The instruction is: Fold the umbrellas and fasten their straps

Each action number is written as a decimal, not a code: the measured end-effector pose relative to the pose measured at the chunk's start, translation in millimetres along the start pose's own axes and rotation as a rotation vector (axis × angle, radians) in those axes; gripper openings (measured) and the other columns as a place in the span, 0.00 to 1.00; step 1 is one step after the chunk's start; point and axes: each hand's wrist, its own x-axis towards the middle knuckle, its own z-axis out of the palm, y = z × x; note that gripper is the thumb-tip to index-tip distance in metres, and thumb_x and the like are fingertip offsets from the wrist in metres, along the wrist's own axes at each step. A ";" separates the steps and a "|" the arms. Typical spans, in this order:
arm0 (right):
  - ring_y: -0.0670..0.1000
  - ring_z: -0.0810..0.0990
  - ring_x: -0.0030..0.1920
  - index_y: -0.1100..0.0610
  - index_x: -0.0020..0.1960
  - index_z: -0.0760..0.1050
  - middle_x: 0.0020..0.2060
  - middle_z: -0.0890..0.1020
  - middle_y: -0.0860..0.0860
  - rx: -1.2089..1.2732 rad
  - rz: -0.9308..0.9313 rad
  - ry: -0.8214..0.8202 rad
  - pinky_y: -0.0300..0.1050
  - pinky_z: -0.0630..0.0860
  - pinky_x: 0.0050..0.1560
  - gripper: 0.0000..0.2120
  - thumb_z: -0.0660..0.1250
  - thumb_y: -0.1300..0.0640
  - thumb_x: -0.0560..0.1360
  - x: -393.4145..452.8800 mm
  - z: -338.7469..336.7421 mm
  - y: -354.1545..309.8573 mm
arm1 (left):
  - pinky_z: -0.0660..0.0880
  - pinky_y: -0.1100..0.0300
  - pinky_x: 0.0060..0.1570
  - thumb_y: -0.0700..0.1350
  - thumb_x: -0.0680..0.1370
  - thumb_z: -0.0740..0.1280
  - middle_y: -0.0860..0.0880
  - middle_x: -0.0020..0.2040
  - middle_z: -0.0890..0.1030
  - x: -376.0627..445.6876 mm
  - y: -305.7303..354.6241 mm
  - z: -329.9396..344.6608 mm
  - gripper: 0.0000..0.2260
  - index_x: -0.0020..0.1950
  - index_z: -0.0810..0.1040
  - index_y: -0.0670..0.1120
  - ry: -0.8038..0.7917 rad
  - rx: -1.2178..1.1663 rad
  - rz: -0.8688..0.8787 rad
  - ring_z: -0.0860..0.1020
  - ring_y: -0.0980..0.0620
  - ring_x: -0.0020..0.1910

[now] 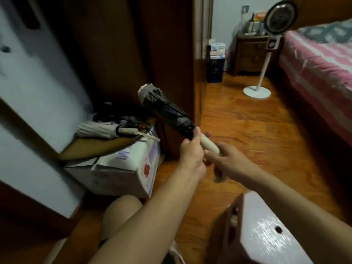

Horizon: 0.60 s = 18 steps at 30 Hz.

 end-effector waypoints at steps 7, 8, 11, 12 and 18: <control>0.45 0.70 0.29 0.58 0.55 0.78 0.33 0.74 0.50 -0.103 -0.021 -0.084 0.42 0.66 0.29 0.15 0.64 0.46 0.82 99.7 68.3 -42.1 | 0.72 0.49 0.68 0.54 0.85 0.61 0.49 0.63 0.81 56.5 80.9 -128.5 0.17 0.71 0.74 0.48 -0.191 0.619 0.137 0.78 0.50 0.64; 0.45 0.70 0.30 0.59 0.55 0.77 0.34 0.74 0.50 -0.082 0.000 -0.095 0.42 0.65 0.30 0.15 0.64 0.47 0.82 117.9 80.6 -44.7 | 0.73 0.48 0.68 0.54 0.84 0.62 0.50 0.64 0.81 70.8 93.8 -158.2 0.17 0.70 0.75 0.49 -0.202 0.827 0.157 0.78 0.51 0.63; 0.49 0.71 0.33 0.59 0.57 0.76 0.37 0.75 0.52 -0.080 0.001 -0.129 0.42 0.67 0.31 0.14 0.64 0.48 0.83 178.8 114.6 -52.4 | 0.75 0.47 0.65 0.53 0.83 0.63 0.48 0.65 0.80 116.6 137.3 -257.1 0.17 0.70 0.76 0.50 0.066 1.407 0.149 0.78 0.47 0.62; 0.49 0.73 0.33 0.58 0.57 0.76 0.38 0.76 0.51 -0.133 -0.043 -0.129 0.41 0.68 0.30 0.13 0.64 0.48 0.83 201.3 125.1 -56.0 | 0.73 0.48 0.66 0.53 0.83 0.63 0.46 0.69 0.77 130.2 152.2 -290.9 0.20 0.74 0.72 0.50 0.198 1.578 0.130 0.76 0.45 0.66; 0.50 0.78 0.37 0.50 0.53 0.70 0.41 0.79 0.49 -0.696 -0.393 -0.051 0.46 0.71 0.33 0.10 0.62 0.44 0.83 331.9 185.3 -84.4 | 0.62 0.43 0.76 0.46 0.83 0.62 0.44 0.84 0.46 188.4 181.8 -406.5 0.35 0.83 0.45 0.59 0.083 2.069 -0.164 0.51 0.39 0.82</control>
